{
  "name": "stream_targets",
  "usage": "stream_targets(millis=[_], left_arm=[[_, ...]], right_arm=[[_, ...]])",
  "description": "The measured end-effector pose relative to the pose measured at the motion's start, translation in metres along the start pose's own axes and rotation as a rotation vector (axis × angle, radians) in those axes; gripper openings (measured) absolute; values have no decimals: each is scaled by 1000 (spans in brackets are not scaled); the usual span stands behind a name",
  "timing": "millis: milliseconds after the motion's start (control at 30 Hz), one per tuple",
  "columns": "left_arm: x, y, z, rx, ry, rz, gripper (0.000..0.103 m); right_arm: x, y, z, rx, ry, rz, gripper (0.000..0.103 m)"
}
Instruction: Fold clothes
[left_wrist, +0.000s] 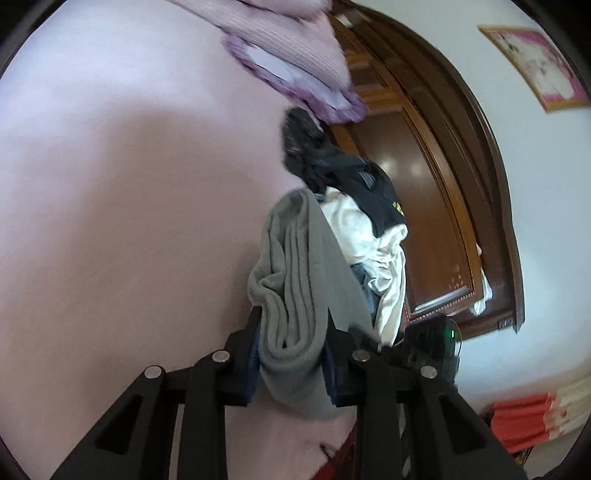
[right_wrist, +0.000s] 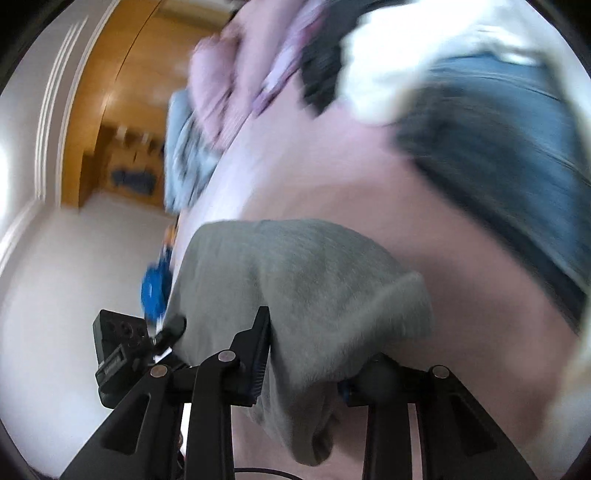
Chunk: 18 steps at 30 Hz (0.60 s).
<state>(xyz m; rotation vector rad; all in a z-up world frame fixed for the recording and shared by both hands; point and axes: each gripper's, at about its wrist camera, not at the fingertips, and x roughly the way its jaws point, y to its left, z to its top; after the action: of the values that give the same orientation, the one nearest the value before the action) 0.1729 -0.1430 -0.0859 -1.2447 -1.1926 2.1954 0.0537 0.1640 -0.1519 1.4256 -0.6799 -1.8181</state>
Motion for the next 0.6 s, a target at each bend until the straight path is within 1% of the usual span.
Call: stream_targets(millis=[67,133,167,200,233,267,300,367,400,433,467,533,567,600], left_arm=[[-23,10,-18,-25,-28,27,24],[-33,20,-33,-39,-27,70,24],[-38,25,-40,-45,-25,93,24],[-36,34,-45,-57,-7,120,24],[-35,40,-46,-71,-3,129,24],[-35,45,-47,-87,0,134,24],[-34,51,-48,-102,2,140,24],[-34,55,-47,-114,12,151,27],[-35,54,-46,-114,20,157,27],[-39,50,-45,-94,20,176,27],[-42,46,-45,-70,19,196,27],[-52,36,-46,-16,8,233,28],[-57,31,-46,4,-2,249,29],[-64,27,-49,23,-12,266,33]], right_arm=[[20,13,4,-62,85,-27,32],[41,26,8,-123,171,-55,32],[50,28,8,-135,199,-79,33],[58,30,7,-145,226,-104,36],[67,31,7,-155,253,-129,40],[68,31,6,-150,255,-142,48],[68,30,6,-146,262,-146,50],[61,31,5,-139,253,-145,51],[53,33,4,-140,228,-150,51],[44,35,4,-143,205,-157,51],[30,37,2,-146,163,-157,51],[12,37,-4,-122,122,-117,55],[5,34,-10,-99,114,-88,59],[3,30,-19,-81,117,-70,60]])
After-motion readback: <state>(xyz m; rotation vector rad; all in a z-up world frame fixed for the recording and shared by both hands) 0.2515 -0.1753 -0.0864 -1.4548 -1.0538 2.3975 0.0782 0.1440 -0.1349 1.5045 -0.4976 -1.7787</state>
